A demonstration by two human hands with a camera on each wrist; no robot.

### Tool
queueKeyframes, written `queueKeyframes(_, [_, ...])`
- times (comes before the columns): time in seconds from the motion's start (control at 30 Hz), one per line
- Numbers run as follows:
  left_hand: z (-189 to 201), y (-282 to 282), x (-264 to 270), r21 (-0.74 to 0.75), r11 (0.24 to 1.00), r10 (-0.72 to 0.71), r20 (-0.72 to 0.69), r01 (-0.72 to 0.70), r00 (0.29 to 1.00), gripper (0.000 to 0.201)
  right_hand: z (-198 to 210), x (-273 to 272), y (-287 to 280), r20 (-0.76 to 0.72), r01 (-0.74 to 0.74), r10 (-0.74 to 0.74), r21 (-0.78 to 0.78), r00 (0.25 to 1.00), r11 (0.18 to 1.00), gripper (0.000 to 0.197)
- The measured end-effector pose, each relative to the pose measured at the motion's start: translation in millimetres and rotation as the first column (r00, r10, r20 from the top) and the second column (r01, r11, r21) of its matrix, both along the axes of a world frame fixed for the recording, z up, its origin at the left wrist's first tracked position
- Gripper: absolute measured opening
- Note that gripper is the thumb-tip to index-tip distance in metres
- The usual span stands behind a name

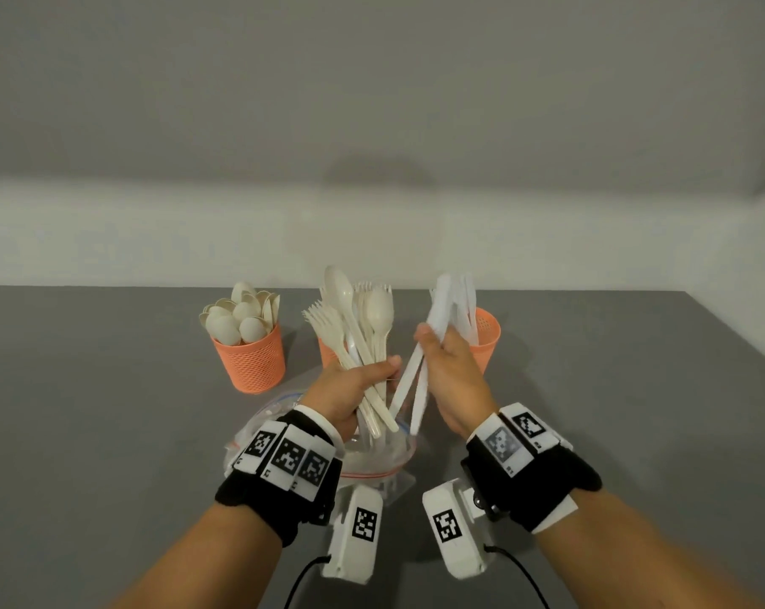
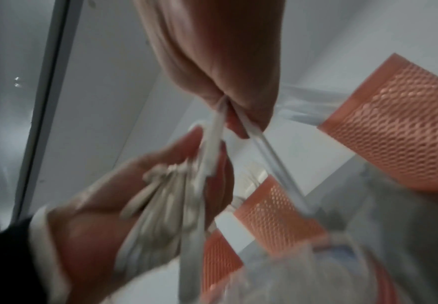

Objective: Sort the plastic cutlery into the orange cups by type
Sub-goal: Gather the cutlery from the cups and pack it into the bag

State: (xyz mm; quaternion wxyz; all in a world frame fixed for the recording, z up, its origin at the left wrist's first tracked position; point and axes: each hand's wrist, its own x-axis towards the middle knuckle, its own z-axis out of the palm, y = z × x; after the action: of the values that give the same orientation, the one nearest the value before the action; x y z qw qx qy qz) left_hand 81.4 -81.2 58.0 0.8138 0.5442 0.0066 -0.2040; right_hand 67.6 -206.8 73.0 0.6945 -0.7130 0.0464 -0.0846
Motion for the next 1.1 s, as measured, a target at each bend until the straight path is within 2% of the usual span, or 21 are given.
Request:
queueKeyframes(0.1, [1, 3, 5, -0.016, 1.0, 0.002, -0.022, -0.002, 1.0, 0.002, 16, 14, -26, 0.097, 0.143, -0.156, 0.134, 0.983, 0.981, 0.018])
queueKeyframes(0.13, [3, 3, 5, -0.02, 1.0, -0.015, -0.007, 0.014, 1.0, 0.004, 23, 22, -38, 0.141, 0.177, -0.205, 0.189, 0.969, 0.966, 0.018])
queueKeyframes(0.2, [5, 5, 8, -0.04, 0.998, -0.051, 0.037, 0.052, 0.998, 0.005, 33, 38, -62, 0.257, 0.265, -0.293, 0.136, 0.921, 0.955, 0.017])
queueKeyframes(0.23, [6, 5, 8, -0.05, 0.997, -0.057, 0.052, 0.06, 0.997, 0.013, 34, 46, -72, 0.313, 0.307, -0.316, 0.081, 0.896, 0.948, 0.017])
queueKeyframes(0.3, [9, 4, 10, -0.073, 0.994, -0.074, 0.019, 0.075, 0.997, 0.022, 28, 63, -85, 0.357, 0.354, -0.335, 0.011, 0.872, 0.935, 0.017])
queueKeyframes(0.37, [12, 1, 8, -0.104, 0.992, -0.082, -0.025, 0.079, 0.996, 0.018, 15, 77, -90, 0.313, 0.348, -0.309, -0.078, 0.898, 0.934, 0.016])
queueKeyframes(0.43, [13, 0, 8, -0.122, 0.99, -0.076, -0.048, 0.07, 0.996, 0.016, -2, 88, -93, 0.176, 0.266, -0.234, -0.181, 0.956, 0.947, 0.014])
queueKeyframes(0.5, [10, 1, 9, -0.148, 0.987, -0.063, -0.043, 0.056, 0.997, 0.025, -15, 93, -96, 0.001, 0.164, -0.172, -0.323, 0.985, 0.932, 0.017])
queueKeyframes(0.57, [8, 4, 11, -0.171, 0.984, -0.062, -0.04, 0.054, 0.997, 0.042, -21, 95, -97, -0.06, 0.116, -0.148, -0.37, 0.987, 0.922, 0.026])
queueKeyframes(0.63, [6, 6, 13, -0.153, 0.987, -0.05, -0.032, 0.044, 0.998, 0.042, -15, 93, -97, 0.051, 0.174, -0.167, -0.359, 0.985, 0.917, 0.037])
queueKeyframes(0.7, [4, 9, 16, -0.13, 0.991, -0.021, -0.008, 0.02, 1.0, 0.036, -2, 88, -90, 0.293, 0.3, -0.196, -0.373, 0.936, 0.878, 0.044])
queueKeyframes(0.77, [3, 10, 18, -0.115, 0.993, -0.007, 0.023, 0.01, 1.0, 0.037, 12, 78, -74, 0.478, 0.354, -0.154, -0.363, 0.865, 0.862, 0.034])
queueKeyframes(0.83, [3, 11, 19, -0.115, 0.993, 0.0, 0.03, 0.003, 1.0, 0.037, 21, 62, -52, 0.469, 0.237, -0.026, -0.397, 0.883, 0.887, 0.018])
queueKeyframes(0.93, [2, 11, 22, -0.135, 0.991, 0.02, 0.023, -0.017, 1.0, 0.033, 19, 41, -21, 0.272, -0.064, 0.209, -0.458, 0.939, 0.887, 0.007])
queueKeyframes(1.0, [1, 11, 21, -0.157, 0.988, 0.019, 0.029, -0.014, 0.999, 0.03, 15, 32, -7, 0.24, -0.105, 0.249, -0.489, 0.938, 0.866, 0.001])
queueKeyframes(1.1, [1, 13, 19, -0.167, 0.986, 0.009, 0.037, -0.003, 0.999, 0.028, 14, 27, 4, 0.231, -0.088, 0.28, -0.604, 0.932, 0.792, 0.008])
